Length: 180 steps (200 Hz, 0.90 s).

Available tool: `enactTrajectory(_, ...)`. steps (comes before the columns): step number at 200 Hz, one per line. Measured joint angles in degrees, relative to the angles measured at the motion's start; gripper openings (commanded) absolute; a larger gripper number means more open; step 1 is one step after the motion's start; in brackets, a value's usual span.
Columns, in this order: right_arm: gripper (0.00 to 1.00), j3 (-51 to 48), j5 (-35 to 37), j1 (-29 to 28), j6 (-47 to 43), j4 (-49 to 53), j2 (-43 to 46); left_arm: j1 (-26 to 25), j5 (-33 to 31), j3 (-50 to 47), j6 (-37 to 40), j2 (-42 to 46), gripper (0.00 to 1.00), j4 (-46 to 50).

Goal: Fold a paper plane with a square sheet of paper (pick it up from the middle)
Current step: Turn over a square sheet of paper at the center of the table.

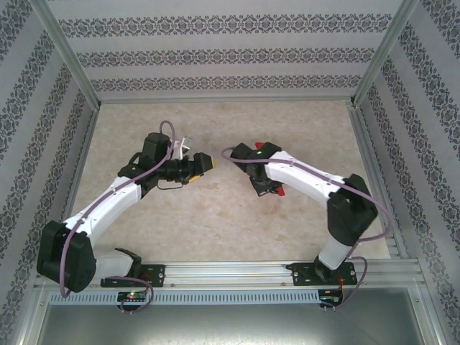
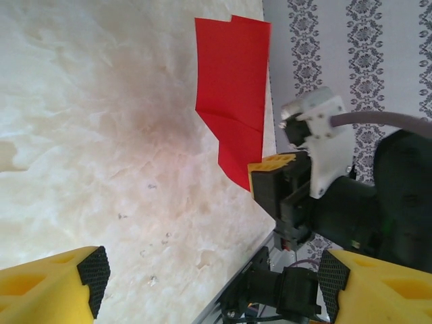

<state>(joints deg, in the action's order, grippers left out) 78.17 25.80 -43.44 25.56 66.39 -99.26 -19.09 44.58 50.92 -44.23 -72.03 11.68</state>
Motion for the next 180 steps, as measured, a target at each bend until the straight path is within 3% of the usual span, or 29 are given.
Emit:
enactTrajectory(70, 0.2, 7.6, -0.3, -6.8, 1.2, 2.4, -13.0, 5.1, -0.3, -1.7, 4.3, 6.8, 0.84, 11.8)
enactTrajectory(136, 0.25, 5.1, -13.3, -8.2, 1.8, -7.9, -12.9, 6.8, -0.3, -2.8, 6.1, 10.7, 0.83, 16.6)
enactTrajectory(180, 0.4, -0.9, -21.9, -7.8, 3.1, -17.6, -9.6, 6.8, 1.4, -4.5, 6.3, 10.1, 0.82, 16.4)
